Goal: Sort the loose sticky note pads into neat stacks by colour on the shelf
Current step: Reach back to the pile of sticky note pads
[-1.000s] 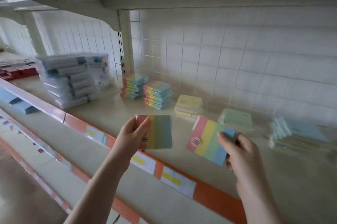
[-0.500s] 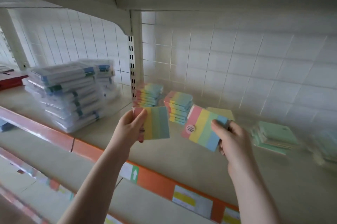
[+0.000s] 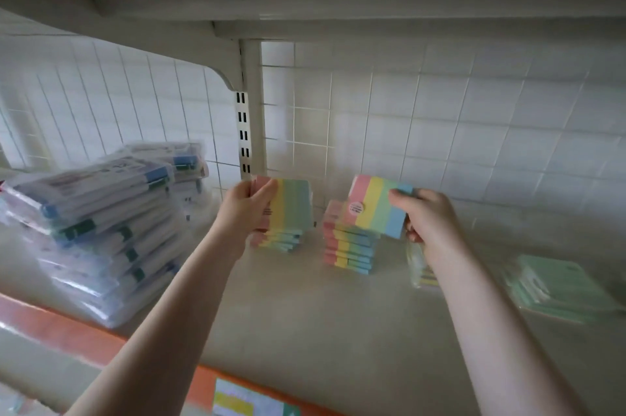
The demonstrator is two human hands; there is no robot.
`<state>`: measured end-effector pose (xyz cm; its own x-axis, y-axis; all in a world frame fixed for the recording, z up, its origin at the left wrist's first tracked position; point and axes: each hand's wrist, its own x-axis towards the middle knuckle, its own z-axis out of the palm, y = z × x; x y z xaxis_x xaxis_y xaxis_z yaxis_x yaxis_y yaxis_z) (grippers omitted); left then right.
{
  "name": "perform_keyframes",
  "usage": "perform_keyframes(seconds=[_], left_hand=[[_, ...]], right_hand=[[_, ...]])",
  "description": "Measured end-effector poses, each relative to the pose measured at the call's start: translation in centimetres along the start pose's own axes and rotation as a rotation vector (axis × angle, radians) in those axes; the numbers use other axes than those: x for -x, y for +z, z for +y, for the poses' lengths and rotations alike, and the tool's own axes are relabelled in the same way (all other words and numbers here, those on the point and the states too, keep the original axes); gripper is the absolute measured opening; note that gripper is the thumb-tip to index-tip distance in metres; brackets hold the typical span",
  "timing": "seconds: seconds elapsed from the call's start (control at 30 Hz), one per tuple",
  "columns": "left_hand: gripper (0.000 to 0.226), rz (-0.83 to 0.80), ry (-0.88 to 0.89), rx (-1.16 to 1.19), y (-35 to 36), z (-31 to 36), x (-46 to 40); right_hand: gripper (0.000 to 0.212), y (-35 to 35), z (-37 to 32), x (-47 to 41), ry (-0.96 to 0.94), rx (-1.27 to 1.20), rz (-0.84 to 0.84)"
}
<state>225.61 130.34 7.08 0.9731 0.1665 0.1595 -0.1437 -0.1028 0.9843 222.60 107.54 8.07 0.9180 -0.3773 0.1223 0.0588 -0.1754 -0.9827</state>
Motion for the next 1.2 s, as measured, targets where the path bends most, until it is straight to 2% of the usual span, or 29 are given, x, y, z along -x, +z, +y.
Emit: perform_keyframes(seconds=[0.23, 0.4, 0.5, 0.67, 0.83, 0.97, 1.03, 1.13, 1.2], left_hand=[[0.017, -0.048, 0.008, -0.109, 0.7, -0.5, -6.8], [0.020, -0.024, -0.017, -0.257, 1.3, -1.9, -9.3], [0.020, 0.018, -0.001, -0.319, 1.5, -3.0, -10.2], [0.025, 0.048, 0.018, -0.471, 1.4, -4.8, -11.3], [0.027, 0.032, -0.010, -0.492, 1.9, -5.4, -11.5], [0.022, 0.002, 0.032, -0.542, 2.0, -5.2, -11.3], [0.027, -0.005, 0.052, -0.594, 2.0, -5.1, -11.5], [0.050, 0.001, 0.062, -0.662, 2.0, -4.7, -11.8], [0.049, -0.003, 0.097, -0.727, 2.0, -4.4, -11.7]], right_hand=[[0.025, 3.0, 0.5, -3.8, 0.148, 0.094, -0.016], [0.015, 4.5, 2.0, -5.0, 0.234, 0.156, -0.005], [0.013, 4.9, 2.5, -5.8, 0.178, 0.194, 0.010], [0.022, 5.5, 3.7, -6.7, 0.118, 0.314, 0.052], [0.023, 5.6, 4.9, -6.9, 0.113, 0.376, 0.081], [0.047, 5.8, 5.0, -6.5, 0.064, 0.456, 0.121], [0.050, 5.8, 4.8, -6.2, 0.048, 0.499, 0.117], [0.051, 5.8, 4.4, -5.8, 0.026, 0.591, 0.115], [0.049, 5.8, 4.1, -5.3, -0.010, 0.691, 0.130]])
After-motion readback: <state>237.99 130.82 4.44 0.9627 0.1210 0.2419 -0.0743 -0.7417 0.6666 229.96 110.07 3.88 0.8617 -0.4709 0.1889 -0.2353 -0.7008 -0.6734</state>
